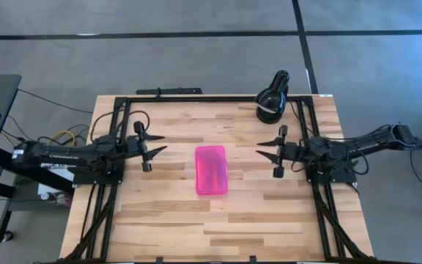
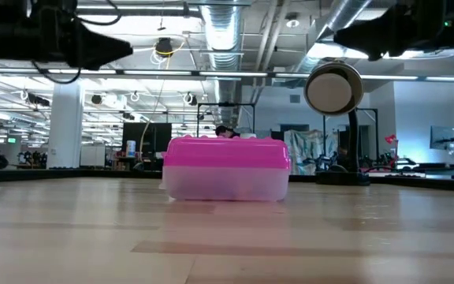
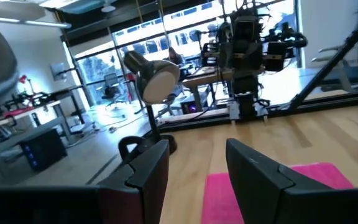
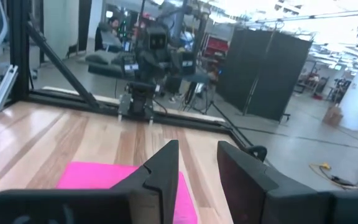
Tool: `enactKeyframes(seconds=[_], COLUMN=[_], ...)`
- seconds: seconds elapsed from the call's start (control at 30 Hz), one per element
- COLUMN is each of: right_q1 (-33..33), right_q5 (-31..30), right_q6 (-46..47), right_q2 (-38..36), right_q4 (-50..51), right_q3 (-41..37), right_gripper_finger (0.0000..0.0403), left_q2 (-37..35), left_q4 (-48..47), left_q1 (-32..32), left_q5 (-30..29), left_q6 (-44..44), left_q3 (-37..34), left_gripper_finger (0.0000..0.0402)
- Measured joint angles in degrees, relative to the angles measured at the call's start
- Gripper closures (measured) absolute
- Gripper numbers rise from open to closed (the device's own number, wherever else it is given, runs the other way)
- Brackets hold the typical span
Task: Pick & place school supplies into a supply box
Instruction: Return to Home Position
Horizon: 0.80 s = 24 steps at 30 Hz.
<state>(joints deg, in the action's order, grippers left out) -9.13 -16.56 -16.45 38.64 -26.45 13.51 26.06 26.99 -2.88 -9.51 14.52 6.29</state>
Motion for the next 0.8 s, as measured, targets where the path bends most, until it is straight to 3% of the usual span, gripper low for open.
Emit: enactKeyframes(seconds=[0.13,0.63,0.8], right_q1=[-0.2,-1.8,-1.1], right_q5=[0.4,1.5,1.5], right_q6=[0.6,5.1,4.8], right_q2=[-2.3,-7.9,-10.7], right_q4=[-3.2,-7.9,-5.4], right_q3=[-3.5,-13.0,-13.1], right_gripper_finger=[0.0296,0.0296,0.0296], left_q2=[-3.7,-6.0,-6.0], left_q4=[0.6,-2.9,-3.6], left_q1=[-1.9,-1.1,-0.9], left_q5=[3.6,3.2,3.0], left_q6=[-1.2,-2.0,-1.8], left_q3=[-3.1,-5.7,-5.7], left_gripper_finger=[0.0246,0.0246,0.0246])
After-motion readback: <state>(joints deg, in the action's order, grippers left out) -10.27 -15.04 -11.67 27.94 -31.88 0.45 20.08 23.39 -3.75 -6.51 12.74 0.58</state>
